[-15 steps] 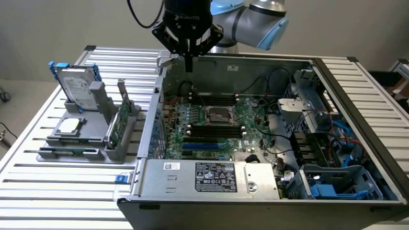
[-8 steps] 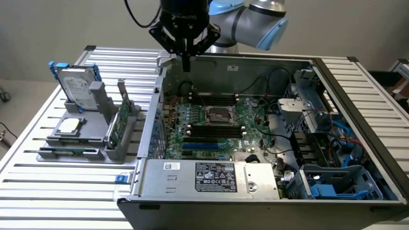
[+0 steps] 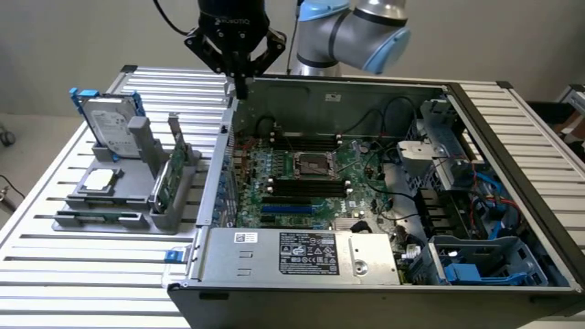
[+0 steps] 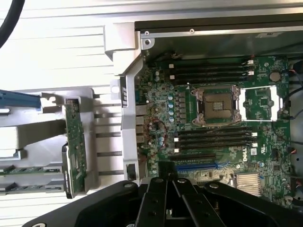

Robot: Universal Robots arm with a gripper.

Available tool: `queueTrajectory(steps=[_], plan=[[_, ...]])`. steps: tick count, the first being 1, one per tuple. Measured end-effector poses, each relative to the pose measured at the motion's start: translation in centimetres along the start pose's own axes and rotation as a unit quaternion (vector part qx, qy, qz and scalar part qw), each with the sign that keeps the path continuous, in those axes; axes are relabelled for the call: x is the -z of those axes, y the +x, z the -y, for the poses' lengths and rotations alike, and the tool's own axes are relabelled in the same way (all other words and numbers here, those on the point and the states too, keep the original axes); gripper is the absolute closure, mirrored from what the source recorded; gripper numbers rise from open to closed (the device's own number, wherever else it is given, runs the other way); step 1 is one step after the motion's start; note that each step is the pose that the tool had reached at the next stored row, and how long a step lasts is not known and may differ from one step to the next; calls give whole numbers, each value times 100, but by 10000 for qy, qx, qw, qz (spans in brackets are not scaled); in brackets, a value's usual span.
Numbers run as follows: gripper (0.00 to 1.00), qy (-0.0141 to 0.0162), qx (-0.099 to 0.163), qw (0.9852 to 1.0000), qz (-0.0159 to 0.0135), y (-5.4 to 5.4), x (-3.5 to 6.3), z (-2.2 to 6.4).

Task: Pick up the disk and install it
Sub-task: 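Reach for the disk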

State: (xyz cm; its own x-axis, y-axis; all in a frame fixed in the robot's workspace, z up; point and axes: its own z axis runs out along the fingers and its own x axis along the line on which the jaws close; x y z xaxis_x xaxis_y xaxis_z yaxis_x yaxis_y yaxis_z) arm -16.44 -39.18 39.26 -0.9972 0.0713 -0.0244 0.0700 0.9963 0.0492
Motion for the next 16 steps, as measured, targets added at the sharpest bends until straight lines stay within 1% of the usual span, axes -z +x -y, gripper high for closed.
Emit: queueTrajectory(steps=[10, 16], plan=[[89, 2, 1, 10000, 0, 464, 6, -98], [89, 8, 1, 10000, 0, 743, 7, -156]])
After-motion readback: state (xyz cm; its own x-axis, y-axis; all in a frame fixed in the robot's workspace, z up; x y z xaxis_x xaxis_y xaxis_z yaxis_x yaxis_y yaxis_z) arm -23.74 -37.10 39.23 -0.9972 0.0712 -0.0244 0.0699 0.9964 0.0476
